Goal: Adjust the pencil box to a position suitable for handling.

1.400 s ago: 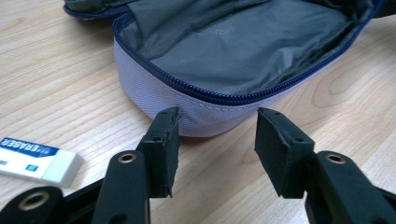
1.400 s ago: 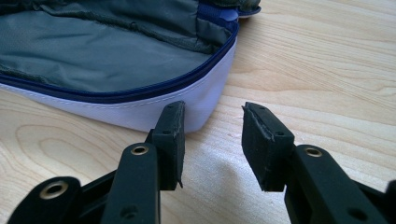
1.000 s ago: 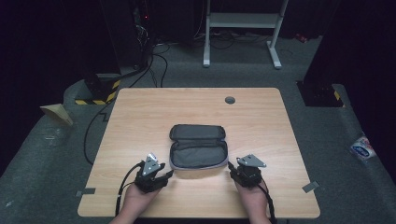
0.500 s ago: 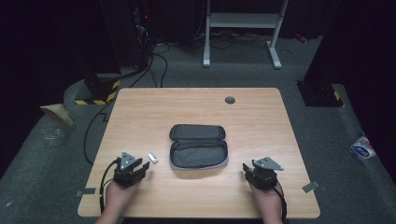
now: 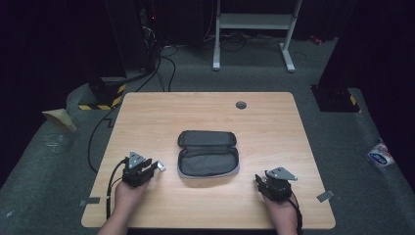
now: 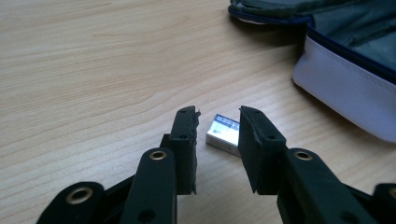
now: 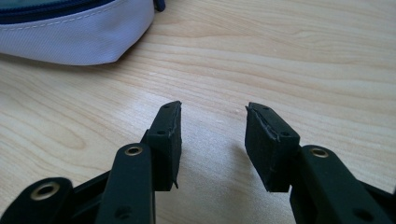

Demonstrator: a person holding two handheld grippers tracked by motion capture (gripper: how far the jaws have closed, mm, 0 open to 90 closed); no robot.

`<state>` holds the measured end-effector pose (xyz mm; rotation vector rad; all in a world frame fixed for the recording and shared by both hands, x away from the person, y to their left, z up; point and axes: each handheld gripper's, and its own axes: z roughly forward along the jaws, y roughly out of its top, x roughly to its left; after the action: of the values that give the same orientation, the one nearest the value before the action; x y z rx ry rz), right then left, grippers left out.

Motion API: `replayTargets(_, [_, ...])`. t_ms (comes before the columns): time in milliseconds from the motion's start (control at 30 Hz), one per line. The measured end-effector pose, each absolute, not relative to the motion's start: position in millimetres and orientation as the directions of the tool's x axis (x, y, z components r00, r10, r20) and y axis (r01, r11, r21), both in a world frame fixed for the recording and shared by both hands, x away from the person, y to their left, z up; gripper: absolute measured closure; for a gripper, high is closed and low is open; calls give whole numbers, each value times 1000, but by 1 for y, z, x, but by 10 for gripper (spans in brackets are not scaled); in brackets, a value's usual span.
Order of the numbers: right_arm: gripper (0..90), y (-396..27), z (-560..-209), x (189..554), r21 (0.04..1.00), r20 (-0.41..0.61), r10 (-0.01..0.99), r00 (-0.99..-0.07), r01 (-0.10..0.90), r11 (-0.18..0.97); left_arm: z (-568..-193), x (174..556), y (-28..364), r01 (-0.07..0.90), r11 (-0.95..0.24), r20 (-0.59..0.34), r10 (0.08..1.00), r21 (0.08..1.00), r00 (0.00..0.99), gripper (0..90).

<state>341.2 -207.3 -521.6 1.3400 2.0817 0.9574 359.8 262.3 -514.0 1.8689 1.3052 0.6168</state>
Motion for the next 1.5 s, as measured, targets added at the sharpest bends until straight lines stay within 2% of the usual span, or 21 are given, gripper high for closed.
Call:
replayTargets(367, [558, -205, -522, 345, 757, -33, 923, -382, 594, 273, -517, 365, 267, 564, -221, -1, 931, 795, 366, 666])
replayTargets(567, [557, -205, -522, 344, 759, -32, 921, -387, 591, 275, -514, 372, 271, 560, -189, -39, 929, 807, 369, 792])
replayTargets(667, [557, -204, -522, 344, 755, -38, 916, -399, 589, 288, -510, 373, 266, 557, -187, -49, 923, 809, 382, 796])
replayTargets(767, [557, -203, -522, 343, 755, -40, 914, -404, 587, 292, -510, 372, 259, 550, -204, -42, 915, 810, 401, 763])
replayTargets(967, [557, -203, -522, 343, 755, -45, 909, -413, 582, 302, -514, 371, 253, 555, -221, -46, 904, 802, 426, 562])
replayTargets(1033, [557, -203, -522, 343, 754, -50, 910, -413, 581, 305, -514, 369, 252, 560, -225, -49, 901, 798, 431, 530])
replayTargets(1133, [557, -202, -522, 343, 752, -51, 910, -411, 584, 306, -516, 369, 251, 572, -227, -53, 902, 788, 429, 534])
replayTargets(1300, [558, -201, -522, 343, 750, -55, 911, -409, 585, 308, -518, 370, 251, 580, -227, -64, 897, 782, 438, 627])
replayTargets(1500, [558, -201, -522, 343, 748, -58, 911, -409, 586, 311, -518, 363, 250, 576, -236, -83, 878, 783, 471, 643])
